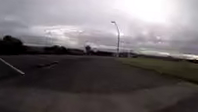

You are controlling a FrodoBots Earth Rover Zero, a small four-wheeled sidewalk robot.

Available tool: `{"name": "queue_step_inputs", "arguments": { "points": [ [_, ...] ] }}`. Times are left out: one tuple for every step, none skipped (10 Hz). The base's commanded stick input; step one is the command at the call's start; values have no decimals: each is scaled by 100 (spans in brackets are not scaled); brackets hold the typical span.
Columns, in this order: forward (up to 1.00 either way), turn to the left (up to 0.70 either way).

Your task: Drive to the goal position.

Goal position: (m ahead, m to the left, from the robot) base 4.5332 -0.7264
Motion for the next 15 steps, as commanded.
{"name": "queue_step_inputs", "arguments": {
  "points": [
    [100, 0],
    [100, 0],
    [100, 0],
    [100, 0],
    [100, 0],
    [100, 0],
    [100, 0],
    [100, 0],
    [100, 0],
    [100, 0],
    [100, 0],
    [100, 0],
    [100, 0],
    [100, 0],
    [100, 0]
  ]
}}
